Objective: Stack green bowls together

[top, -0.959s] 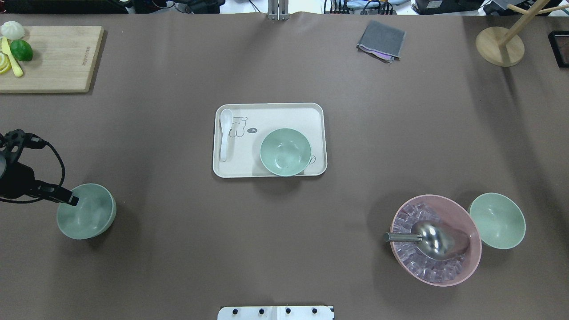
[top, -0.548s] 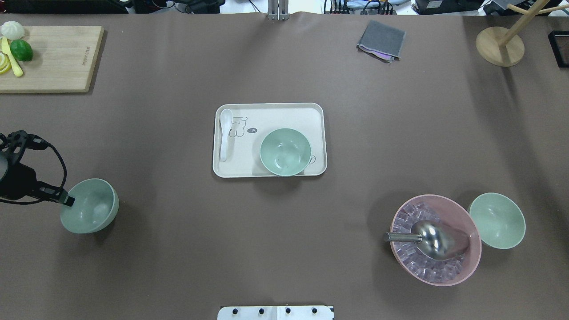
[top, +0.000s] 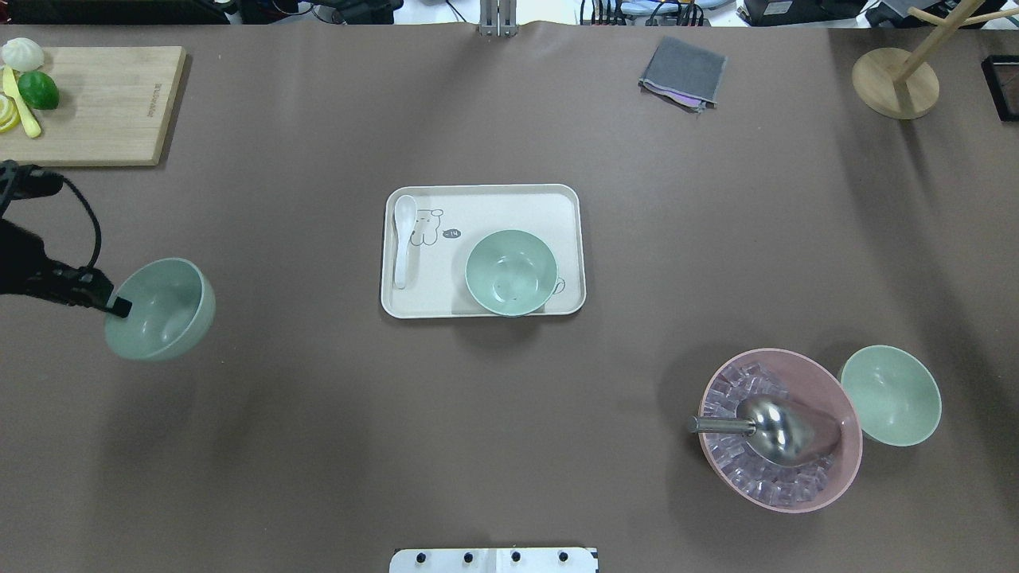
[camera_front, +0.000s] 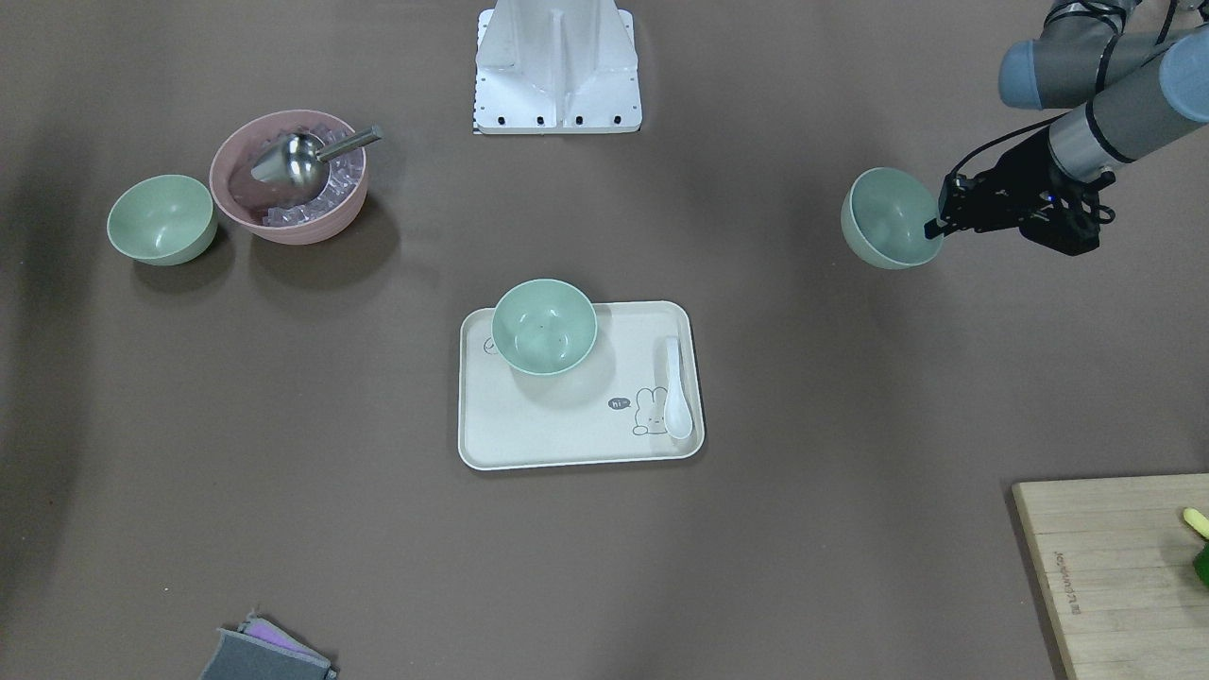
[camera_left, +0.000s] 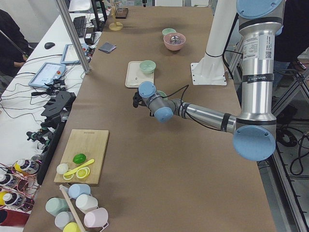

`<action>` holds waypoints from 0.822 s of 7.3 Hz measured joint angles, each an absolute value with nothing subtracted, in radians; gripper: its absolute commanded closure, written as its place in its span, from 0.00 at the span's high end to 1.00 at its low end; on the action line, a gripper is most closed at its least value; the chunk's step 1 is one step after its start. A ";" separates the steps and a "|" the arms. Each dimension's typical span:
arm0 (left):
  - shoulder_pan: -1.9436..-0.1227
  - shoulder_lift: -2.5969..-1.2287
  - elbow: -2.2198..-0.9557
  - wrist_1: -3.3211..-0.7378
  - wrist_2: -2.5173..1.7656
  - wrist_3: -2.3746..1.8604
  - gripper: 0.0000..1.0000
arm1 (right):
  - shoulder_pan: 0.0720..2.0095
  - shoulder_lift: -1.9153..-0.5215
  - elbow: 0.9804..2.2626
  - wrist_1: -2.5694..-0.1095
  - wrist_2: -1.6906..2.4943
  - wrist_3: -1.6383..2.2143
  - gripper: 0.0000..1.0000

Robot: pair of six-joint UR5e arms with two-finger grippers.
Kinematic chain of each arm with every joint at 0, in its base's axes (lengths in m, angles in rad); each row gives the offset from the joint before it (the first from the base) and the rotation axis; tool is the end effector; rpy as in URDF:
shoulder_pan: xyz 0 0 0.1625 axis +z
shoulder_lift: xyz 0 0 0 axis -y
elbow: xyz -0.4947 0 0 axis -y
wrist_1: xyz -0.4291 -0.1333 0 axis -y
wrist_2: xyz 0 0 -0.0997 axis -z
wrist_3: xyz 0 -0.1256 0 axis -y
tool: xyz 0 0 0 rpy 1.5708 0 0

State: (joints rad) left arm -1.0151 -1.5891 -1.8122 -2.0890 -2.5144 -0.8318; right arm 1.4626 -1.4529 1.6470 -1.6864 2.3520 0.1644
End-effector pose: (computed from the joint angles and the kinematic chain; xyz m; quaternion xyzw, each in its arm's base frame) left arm 0.2615 -0.4810 0.5295 -0.0092 0.5393 0.0573 0.8401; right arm -0.0186 -0.5870 0.6521 -0.0157 -0.3819 0.0110 0.9240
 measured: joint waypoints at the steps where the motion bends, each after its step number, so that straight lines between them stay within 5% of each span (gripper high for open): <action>1: -1.025 -1.688 -1.821 -1.971 -2.517 -0.872 0.00 | 1.443 -1.505 1.702 -1.657 2.353 0.166 1.00; 6: -1.017 -1.889 -1.821 -1.831 -2.514 -1.054 0.00 | 1.237 -1.752 1.928 -1.429 2.351 0.457 1.00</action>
State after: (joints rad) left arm -1.0167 -1.8891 -1.8207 -1.8310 -2.5144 -1.0544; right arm 1.2371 -1.7523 1.9278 -1.4292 2.3515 0.4574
